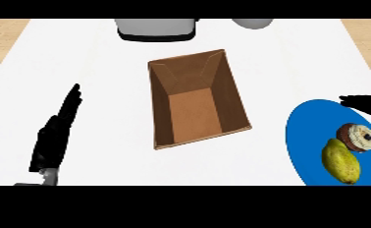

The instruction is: Pick the cupcake from the plate and place it in the cardboard box

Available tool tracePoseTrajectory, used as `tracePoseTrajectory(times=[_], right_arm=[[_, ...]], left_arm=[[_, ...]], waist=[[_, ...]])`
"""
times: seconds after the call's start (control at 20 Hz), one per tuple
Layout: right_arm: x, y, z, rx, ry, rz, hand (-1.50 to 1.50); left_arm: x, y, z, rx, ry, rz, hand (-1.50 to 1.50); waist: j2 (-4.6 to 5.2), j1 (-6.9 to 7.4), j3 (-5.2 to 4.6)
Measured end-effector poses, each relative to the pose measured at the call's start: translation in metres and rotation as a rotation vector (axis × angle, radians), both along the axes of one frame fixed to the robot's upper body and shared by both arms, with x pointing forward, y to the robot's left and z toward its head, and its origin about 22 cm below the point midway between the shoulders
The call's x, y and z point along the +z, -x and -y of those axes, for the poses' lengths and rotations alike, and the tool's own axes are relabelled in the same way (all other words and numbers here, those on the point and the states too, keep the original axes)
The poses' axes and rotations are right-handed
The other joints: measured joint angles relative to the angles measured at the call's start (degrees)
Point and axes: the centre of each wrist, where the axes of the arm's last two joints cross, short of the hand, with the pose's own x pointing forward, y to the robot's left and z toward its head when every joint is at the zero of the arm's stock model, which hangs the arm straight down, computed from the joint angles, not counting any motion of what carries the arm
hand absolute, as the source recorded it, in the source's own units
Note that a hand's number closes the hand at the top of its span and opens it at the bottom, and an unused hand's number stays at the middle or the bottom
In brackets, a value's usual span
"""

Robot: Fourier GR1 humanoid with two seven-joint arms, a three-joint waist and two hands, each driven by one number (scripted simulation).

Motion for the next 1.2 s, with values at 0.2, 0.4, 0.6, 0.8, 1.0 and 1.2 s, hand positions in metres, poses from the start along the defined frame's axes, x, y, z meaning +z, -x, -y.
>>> tracePoseTrajectory(times=[0.2, 0.4, 0.6, 0.8, 1.0, 1.2], right_arm=[[-0.01, -0.001, -0.004, -0.003, -0.006, 0.003, -1.5], [-0.014, -0.003, -0.005, -0.007, -0.006, 0.007, -1.5], [-0.022, -0.002, -0.008, -0.011, -0.016, 0.007, -1.5], [-0.028, 0.002, -0.002, -0.015, -0.009, -0.003, -1.5], [-0.033, -0.002, -0.011, -0.003, 0.004, -0.004, -1.5], [-0.041, -0.002, -0.013, 0.007, 0.027, -0.015, -1.5]], left_arm=[[0.003, -0.005, 0.0, 0.006, -0.007, 0.001, 0.0], [0.002, -0.007, 0.002, 0.005, -0.007, -0.008, 0.0], [0.004, -0.007, 0.004, 0.001, -0.006, -0.001, 0.0], [-0.003, 0.002, -0.001, -0.001, 0.001, -0.002, 0.0], [-0.003, 0.0, -0.008, 0.001, -0.004, -0.004, 0.0], [-0.001, -0.006, -0.011, 0.005, -0.009, 0.002, 0.0]], waist=[[0.0, -0.07, -0.02], [0.0, -0.08, -0.02], [-0.01, -0.12, -0.02], [0.01, -0.03, 0.0], [0.0, -0.07, -0.02], [0.02, -0.05, -0.01]])
